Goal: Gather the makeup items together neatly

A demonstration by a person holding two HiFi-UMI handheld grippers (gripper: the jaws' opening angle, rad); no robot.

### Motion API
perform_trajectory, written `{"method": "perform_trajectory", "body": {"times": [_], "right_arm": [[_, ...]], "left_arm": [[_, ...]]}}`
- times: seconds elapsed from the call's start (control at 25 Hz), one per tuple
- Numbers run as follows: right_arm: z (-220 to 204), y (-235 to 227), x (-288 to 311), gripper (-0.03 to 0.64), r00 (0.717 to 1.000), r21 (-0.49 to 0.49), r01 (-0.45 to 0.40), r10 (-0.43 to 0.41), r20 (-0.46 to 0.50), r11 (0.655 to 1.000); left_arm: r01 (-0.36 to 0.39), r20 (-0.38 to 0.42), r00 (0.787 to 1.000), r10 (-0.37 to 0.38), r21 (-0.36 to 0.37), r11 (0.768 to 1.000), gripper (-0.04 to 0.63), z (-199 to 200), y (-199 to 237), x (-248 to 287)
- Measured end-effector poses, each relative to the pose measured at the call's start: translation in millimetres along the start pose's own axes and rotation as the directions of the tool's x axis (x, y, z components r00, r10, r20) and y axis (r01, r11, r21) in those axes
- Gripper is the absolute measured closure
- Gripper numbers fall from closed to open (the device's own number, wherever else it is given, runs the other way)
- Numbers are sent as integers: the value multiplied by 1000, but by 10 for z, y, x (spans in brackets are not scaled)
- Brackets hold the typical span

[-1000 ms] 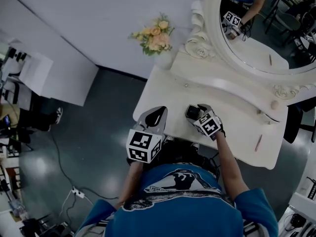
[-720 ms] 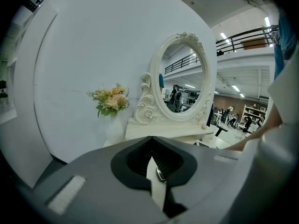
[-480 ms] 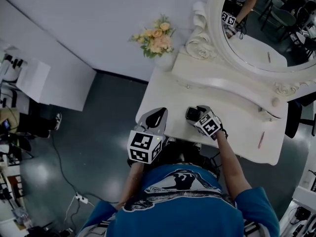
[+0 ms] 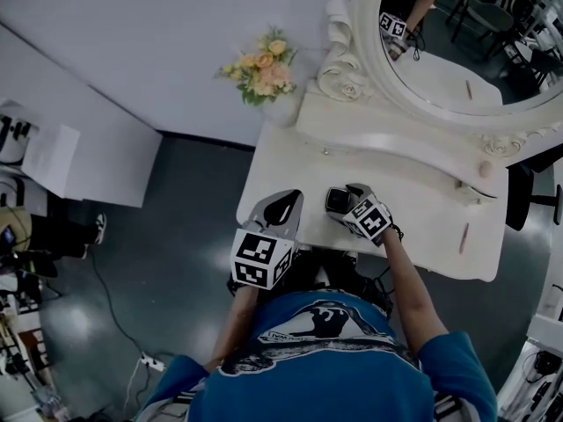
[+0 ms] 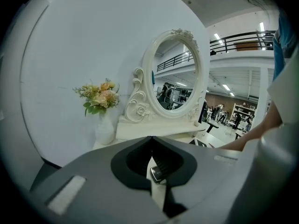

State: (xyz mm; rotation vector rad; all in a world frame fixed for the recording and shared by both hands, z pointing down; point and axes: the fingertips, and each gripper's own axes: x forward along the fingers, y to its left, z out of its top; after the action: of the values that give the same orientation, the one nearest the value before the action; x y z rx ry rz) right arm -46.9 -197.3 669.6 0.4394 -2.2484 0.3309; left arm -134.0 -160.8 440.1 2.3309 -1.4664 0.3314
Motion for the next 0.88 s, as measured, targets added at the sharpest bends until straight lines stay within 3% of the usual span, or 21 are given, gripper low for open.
{"method": "perform_trajectory", "body": {"times": [0.28, 0.52, 0.72, 0.88], "right_arm": [[1, -128, -340, 224, 994, 90, 61, -68, 80, 994], [-238, -308, -738, 270, 979, 206, 129, -158, 129, 970], [-597, -577, -1162, 295, 952, 310, 223, -275, 136, 924], [-1025, -829, -1575, 324, 919, 405, 306, -378, 108, 861]], "left_arm": [[50, -21, 999, -50, 19, 999, 577, -5, -172, 152], [102, -43, 994, -101, 39, 994, 577, 12, -389, 352], [154, -64, 987, -150, 61, 986, 577, 31, -634, 560], [197, -80, 978, -191, 78, 977, 577, 45, -894, 739]]}}
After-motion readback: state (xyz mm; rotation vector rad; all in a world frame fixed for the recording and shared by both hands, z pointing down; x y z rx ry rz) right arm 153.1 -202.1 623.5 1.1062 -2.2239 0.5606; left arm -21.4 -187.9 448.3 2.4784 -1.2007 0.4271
